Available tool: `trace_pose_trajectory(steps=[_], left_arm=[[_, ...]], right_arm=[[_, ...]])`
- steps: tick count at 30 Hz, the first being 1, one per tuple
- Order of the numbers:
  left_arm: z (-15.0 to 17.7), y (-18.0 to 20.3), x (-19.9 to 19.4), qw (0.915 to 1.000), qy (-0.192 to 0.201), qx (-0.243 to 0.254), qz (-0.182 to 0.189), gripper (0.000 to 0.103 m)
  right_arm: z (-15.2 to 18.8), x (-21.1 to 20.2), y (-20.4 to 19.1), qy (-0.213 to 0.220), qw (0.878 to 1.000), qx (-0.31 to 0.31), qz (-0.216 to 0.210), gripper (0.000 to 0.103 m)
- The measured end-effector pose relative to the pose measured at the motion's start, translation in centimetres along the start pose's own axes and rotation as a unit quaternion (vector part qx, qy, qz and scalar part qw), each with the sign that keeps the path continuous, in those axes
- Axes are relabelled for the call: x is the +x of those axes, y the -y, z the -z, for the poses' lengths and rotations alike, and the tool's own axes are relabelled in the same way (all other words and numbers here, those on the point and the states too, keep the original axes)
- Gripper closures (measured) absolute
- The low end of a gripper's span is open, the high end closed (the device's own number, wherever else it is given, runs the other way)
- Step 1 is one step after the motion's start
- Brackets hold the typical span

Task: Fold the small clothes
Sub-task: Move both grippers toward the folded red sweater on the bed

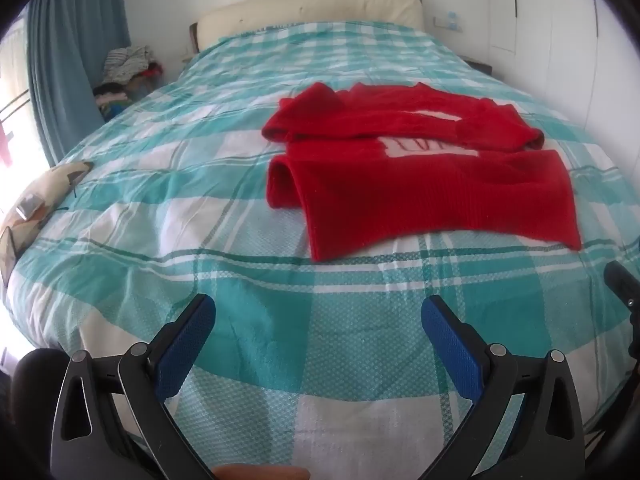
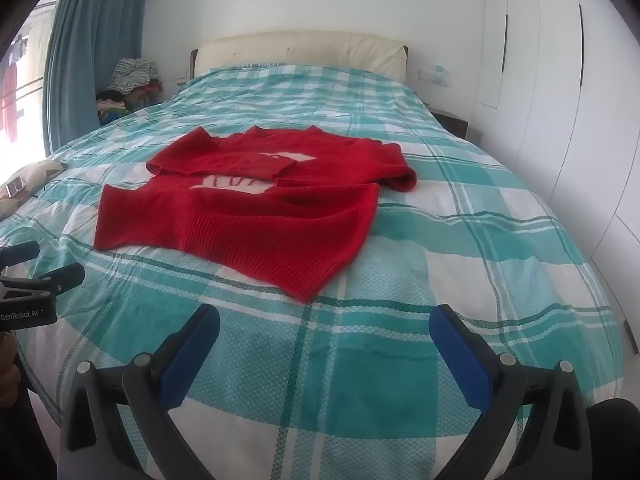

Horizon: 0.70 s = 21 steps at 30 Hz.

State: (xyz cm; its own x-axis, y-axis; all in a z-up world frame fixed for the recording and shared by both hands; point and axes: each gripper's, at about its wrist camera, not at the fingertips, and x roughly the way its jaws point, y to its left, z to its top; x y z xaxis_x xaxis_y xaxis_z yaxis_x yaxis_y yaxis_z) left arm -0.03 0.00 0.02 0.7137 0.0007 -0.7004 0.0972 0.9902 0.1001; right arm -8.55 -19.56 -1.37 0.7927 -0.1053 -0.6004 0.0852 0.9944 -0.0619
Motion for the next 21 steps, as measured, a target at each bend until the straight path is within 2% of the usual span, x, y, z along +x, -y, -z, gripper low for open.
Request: trace_pose_trajectory(steps=[14,21], left_arm=[[0.6,-0.3,0.6,0.9998,-0.01,-0.013,0.011,0.0],[0.5,-0.6,0.9,0.9996,-0.021,-0.017,0.012,0.0]], right_arm=[[0.9,-0.2,-0.4,0.003,1.0,-0.01,0.001,0.0],[0.3,0.2,-0.3,-0.003,1.0,-0.006,0.0,0.0]])
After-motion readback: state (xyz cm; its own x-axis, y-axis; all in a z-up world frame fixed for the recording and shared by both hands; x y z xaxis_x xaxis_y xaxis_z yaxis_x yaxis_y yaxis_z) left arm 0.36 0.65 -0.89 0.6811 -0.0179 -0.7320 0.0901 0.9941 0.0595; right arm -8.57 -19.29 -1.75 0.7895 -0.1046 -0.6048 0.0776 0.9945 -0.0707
